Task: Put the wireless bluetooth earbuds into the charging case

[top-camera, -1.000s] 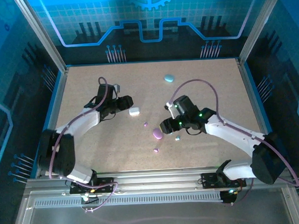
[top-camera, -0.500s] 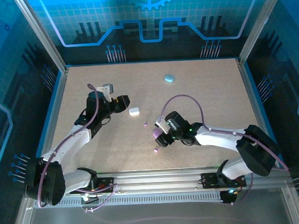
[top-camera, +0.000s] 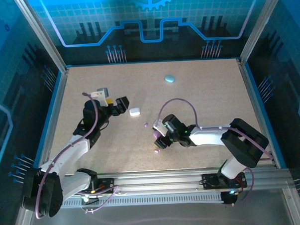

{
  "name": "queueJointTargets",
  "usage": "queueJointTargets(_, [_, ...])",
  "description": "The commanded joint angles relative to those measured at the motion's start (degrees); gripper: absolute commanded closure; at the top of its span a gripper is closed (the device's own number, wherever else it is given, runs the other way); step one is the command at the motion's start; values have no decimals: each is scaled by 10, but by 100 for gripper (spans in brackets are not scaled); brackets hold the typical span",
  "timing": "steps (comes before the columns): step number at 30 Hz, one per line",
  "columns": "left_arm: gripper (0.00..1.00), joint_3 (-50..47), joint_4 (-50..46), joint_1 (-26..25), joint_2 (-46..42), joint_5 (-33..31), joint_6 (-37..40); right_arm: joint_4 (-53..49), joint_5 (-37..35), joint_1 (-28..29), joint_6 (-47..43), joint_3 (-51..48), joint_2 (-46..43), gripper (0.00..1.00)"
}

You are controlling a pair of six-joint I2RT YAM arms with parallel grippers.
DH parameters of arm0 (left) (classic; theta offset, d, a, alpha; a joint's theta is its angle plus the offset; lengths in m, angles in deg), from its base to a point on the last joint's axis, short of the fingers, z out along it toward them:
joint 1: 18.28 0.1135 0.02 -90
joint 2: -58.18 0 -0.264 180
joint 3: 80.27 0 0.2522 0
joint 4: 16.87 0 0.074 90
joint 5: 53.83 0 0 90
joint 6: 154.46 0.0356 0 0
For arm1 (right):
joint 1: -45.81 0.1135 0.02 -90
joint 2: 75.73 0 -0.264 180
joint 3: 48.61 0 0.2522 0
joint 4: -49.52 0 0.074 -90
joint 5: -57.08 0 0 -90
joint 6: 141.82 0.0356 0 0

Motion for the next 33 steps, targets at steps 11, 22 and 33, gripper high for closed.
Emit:
queueJointTargets(11, [1,-3,45,5,-7,38,-6,24,25,-6,-36,-2,30,58])
queueJointTargets(22, [13,80,18,2,66,276,-45,10,91,-37,-42,3,-155,64])
queueJointTargets(33, [17,210,-64,-106,151,379,-11,-85,129,-99,-151,65,-288,63])
